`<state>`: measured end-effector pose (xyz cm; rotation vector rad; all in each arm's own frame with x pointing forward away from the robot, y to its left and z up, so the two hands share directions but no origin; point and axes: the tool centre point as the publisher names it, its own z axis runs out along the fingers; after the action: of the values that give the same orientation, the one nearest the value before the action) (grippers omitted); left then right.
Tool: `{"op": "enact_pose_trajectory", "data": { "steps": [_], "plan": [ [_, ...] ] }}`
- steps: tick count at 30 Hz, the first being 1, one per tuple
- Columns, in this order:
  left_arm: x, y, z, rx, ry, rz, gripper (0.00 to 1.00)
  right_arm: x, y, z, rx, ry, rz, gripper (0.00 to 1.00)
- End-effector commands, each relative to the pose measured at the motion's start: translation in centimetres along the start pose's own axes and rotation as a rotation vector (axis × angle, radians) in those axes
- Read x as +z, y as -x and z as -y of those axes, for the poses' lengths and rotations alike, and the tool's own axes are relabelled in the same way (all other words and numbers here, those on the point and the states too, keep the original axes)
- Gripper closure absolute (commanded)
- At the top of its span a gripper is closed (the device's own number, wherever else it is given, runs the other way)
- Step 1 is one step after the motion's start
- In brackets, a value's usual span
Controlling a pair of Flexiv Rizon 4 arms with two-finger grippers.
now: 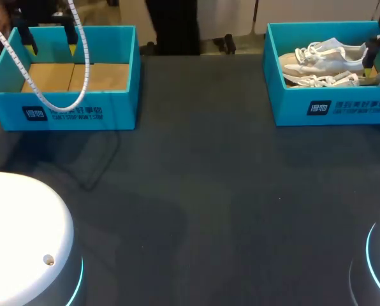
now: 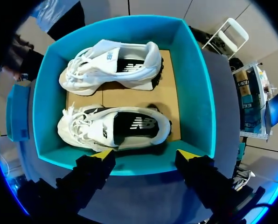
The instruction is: Take the shoe out of the shoebox, open the shoe tongue, remove and reinsert the insole, then place the shoe into the shoebox
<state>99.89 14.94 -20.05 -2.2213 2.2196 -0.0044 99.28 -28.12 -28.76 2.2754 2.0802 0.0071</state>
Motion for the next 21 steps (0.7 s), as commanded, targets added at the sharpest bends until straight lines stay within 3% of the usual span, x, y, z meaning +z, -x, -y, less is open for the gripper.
{"op": "enact_pose_trajectory", "data": {
  "steps": [1,4,21],
  "plan": [
    [0.0,0.0,0.0,0.0,0.001,0.001,0.0,0.7,0.3,-0.1,0.001,-0.001,-0.009,0.22],
    [0.0,0.0,0.0,0.0,0.001,0.001,0.0,1.1,0.5,0.0,0.001,-0.002,-0.009,0.25],
    [0.0,0.0,0.0,0.0,0.001,0.001,0.0,3.6,1.3,0.4,-0.008,-0.017,-0.029,0.22]
  ]
}}
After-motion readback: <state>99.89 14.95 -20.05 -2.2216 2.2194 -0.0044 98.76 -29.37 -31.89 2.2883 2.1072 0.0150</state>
